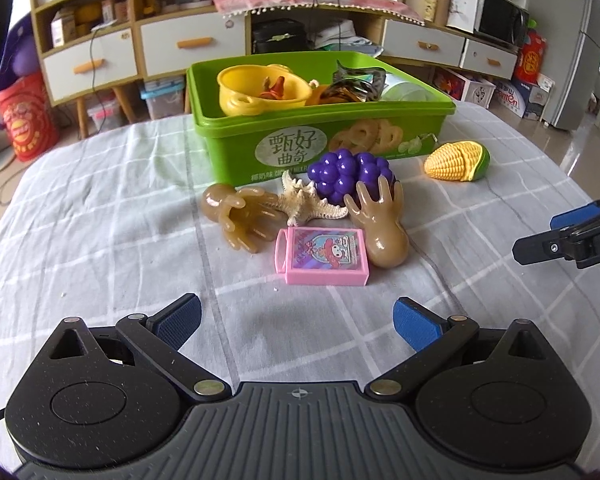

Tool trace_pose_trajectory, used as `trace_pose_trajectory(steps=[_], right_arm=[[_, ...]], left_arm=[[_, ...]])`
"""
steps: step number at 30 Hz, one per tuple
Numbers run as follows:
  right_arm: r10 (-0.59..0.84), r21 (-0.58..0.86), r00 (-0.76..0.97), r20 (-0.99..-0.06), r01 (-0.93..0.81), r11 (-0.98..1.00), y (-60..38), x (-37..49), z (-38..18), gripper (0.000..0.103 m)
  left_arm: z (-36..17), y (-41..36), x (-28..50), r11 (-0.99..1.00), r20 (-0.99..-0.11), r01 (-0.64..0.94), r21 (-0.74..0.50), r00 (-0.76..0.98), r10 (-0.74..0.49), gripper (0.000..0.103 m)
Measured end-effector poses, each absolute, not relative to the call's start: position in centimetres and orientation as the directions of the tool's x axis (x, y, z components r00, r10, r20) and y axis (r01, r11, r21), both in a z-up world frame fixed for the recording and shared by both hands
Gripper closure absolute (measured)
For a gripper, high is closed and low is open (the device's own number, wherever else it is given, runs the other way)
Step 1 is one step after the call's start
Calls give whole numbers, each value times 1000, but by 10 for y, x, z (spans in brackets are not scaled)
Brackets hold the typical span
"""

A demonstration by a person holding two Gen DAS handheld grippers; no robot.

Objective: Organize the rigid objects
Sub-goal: 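Grasp the pink box with the left gripper while the right gripper grasps the tan rubber hand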

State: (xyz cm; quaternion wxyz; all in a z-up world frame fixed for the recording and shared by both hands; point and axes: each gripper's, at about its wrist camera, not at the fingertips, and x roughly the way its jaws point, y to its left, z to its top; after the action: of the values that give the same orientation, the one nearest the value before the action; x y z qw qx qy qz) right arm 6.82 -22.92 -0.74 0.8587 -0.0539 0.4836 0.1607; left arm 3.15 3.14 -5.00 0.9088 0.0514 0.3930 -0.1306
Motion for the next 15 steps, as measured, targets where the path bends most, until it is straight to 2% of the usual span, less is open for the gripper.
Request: trace_pose_trajectory(steps=[4,7,10,12,14,15], right_arm=[[230,67,477,-848,-334,940,-221,71,-8,37],[236,74,476,-847,-333,940,-215,74,-7,37],[247,89,472,-846,-332,939,-209,77,-7,36],[250,95,472,-845,-329,940,-206,78,-7,36],[253,102,470,-845,-324,941,-203,80,-7,36],[256,107,469,-846,-320,941,-202,80,-8,36]], left_arm=[[-56,26,37,950,-707,312,23,677,-205,3],[-58,24,43,945,-702,327,18,677,-221,7],[-59,22,48,945,-702,328,-11,670,-241,17],[-59,21,51,944,-706,330,-29,661,-253,29],[-59,20,53,943,-707,332,-33,659,-257,31],[-59,20,54,942,-707,333,-31,660,-256,37]])
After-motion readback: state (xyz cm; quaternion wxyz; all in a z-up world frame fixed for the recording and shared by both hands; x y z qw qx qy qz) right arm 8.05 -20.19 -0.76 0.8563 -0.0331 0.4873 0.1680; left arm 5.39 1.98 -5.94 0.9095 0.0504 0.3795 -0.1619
